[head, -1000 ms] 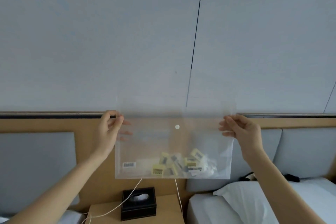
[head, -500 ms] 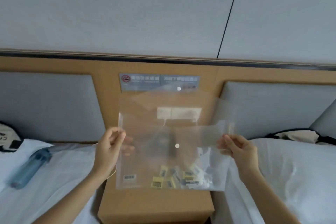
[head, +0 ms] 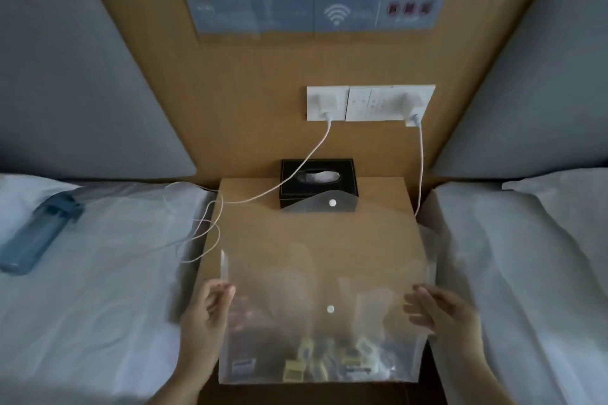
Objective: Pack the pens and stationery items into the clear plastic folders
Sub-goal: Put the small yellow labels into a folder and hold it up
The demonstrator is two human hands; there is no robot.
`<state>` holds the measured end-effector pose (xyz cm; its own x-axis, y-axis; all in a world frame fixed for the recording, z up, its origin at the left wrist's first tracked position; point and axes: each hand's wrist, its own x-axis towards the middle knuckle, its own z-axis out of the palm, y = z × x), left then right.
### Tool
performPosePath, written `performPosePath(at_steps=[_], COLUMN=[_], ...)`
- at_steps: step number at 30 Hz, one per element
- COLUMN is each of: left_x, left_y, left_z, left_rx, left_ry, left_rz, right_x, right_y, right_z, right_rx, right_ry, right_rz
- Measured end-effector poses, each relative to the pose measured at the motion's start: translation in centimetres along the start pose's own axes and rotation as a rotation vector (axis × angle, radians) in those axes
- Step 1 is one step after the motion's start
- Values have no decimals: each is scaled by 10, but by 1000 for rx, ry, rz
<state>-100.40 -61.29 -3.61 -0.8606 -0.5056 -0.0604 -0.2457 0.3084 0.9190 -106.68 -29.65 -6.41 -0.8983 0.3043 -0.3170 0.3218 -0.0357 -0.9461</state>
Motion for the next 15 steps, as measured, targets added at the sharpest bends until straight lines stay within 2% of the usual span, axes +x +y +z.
performPosePath(at_steps=[4, 10, 15], left_x=[20, 58, 99], left_y=[-45, -60, -74], left_z=[25, 57, 80], left_rx=[-25, -32, 90], left_ry=[-27, -85, -93], left_rz=[-80, -75, -35], right_x=[30, 71, 102], right_y=[33, 51, 59], right_z=[6, 19, 32], right_rx=[-46, -87, -126], right_ry=[-11, -53, -93], right_rz=[28, -22, -7])
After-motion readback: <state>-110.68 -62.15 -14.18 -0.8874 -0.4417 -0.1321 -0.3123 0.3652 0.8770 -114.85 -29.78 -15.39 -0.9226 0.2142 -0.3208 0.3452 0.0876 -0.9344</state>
